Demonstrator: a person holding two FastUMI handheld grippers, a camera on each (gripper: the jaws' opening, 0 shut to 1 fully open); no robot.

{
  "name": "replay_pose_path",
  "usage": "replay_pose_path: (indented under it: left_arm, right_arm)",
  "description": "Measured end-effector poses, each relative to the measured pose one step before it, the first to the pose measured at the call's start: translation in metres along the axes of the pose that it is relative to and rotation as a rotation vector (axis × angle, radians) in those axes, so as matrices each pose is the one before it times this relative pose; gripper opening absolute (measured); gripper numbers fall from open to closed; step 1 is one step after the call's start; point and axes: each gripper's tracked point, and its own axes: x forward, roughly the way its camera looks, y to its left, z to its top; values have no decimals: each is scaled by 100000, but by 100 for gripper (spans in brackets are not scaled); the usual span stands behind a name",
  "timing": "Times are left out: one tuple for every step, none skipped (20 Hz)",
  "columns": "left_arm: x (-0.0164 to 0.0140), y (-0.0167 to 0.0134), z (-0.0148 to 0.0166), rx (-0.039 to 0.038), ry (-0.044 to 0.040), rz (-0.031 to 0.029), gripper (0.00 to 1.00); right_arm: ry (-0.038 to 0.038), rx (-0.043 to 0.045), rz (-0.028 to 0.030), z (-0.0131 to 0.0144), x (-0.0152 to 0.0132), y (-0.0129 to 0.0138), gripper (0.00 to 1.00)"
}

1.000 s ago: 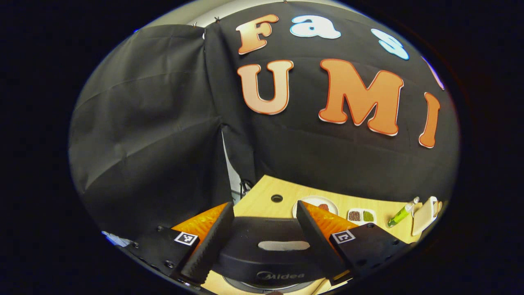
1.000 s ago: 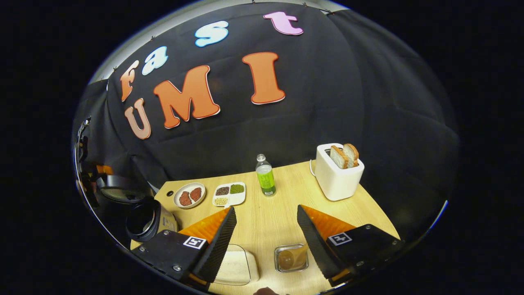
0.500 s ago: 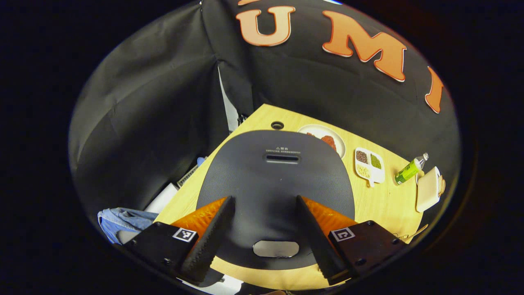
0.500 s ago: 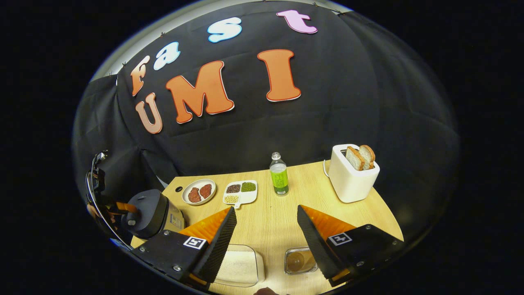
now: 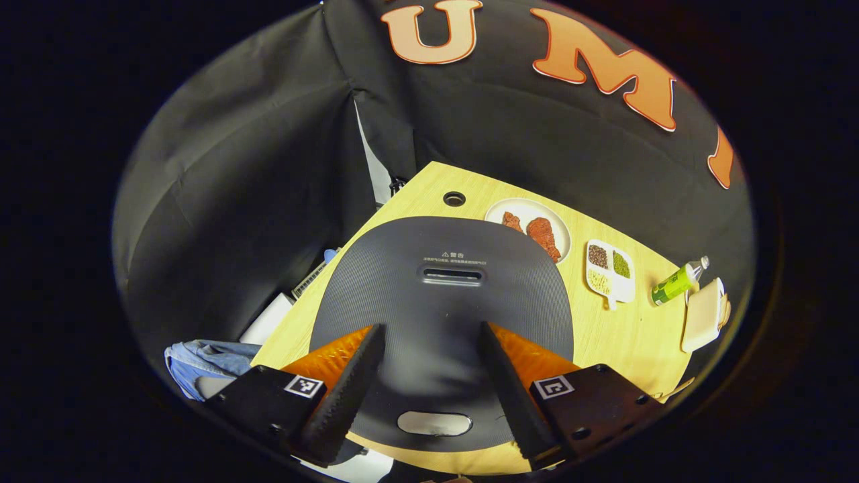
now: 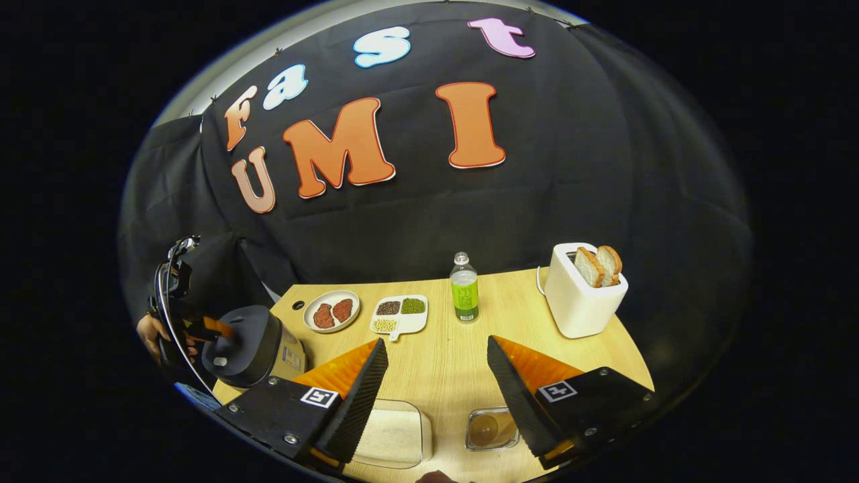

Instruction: Close the left gripper, press the button to open the rice cooker; take a wooden spoon from the chopstick holder with the right hand, scoop a spoonful of rice and pour it into the rice cooker, then put the wooden spoon back into the chopstick holder.

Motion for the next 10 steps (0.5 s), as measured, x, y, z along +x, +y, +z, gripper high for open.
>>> replay_pose_path:
  left_arm:
    - [94, -27, 130, 1222, -1990, 87, 98]
    - [-106, 128, 156, 810, -2699, 346, 99]
    - [126, 54, 240, 599, -2990, 246, 99]
    - [91, -34, -20, 515, -2796, 149, 98]
    - [-231, -396, -2, -169, -2261, -1654, 97]
    - [-462, -559, 140, -812, -2707, -2500, 96]
    - [-627, -281, 798, -117, -4986, -1672, 97]
    - [-807, -195, 1277, 976, -6783, -1341, 98]
    - [-1011, -269, 1770, 1917, -7293, -1176, 97]
    - [-1098, -286, 1540, 2406, -7540, -1461, 97]
  right_arm:
    - [-440, 318, 441, 126, -144, 134, 93]
    - [-349, -28, -44, 116, -58, 69, 93]
    - [-586, -342, 211, 187, -232, 115, 93]
    - [-942, -821, 136, 363, -190, 124, 93]
    - [-1081, -897, -5, 354, -61, 110, 93]
    - [-1285, -883, -1, 459, -223, 158, 93]
    - [-1679, -702, -66, 500, -251, 109, 93]
    - [-2088, -771, 225, 695, -155, 289, 93]
    - [-2416, -1166, -87, 641, -155, 235, 93]
    - [-2642, -1887, -402, 822, -178, 158, 93]
